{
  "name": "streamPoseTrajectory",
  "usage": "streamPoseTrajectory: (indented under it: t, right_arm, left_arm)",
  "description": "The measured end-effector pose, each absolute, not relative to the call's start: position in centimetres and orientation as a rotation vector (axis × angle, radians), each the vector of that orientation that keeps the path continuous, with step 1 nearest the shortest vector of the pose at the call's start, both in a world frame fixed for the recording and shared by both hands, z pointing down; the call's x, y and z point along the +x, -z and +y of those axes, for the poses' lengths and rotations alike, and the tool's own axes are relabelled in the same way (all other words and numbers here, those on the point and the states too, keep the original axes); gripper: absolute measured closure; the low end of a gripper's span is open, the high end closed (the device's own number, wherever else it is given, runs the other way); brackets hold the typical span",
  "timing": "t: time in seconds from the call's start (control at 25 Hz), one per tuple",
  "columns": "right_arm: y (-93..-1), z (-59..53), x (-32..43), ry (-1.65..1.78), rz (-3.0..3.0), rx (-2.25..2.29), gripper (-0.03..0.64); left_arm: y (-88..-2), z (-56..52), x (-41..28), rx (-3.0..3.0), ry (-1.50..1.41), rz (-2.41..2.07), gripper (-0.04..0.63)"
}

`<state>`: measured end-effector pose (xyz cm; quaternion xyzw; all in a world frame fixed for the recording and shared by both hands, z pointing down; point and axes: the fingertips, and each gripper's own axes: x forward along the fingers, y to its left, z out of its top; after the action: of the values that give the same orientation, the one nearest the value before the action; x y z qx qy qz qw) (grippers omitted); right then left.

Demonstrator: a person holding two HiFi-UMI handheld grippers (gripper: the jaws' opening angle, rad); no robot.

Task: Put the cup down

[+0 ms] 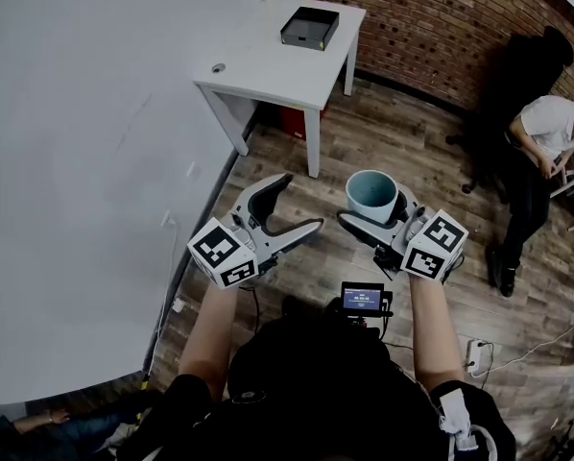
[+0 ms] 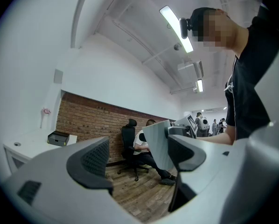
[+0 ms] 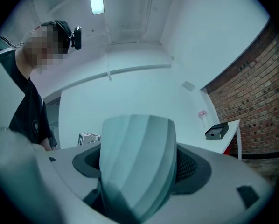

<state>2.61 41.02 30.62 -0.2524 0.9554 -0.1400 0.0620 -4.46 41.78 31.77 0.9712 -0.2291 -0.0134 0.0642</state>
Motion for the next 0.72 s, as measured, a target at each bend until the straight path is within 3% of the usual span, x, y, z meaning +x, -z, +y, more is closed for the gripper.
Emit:
streamPoseTrajectory:
  t: [0.72]
  right_arm:
    - [-31.9, 40.6, 6.0, 0.464, 2.916, -0.651, 0.212]
  left_arm:
    - [-32.7, 41.6, -1.1, 2.894, 0.012, -0.807, 0.204]
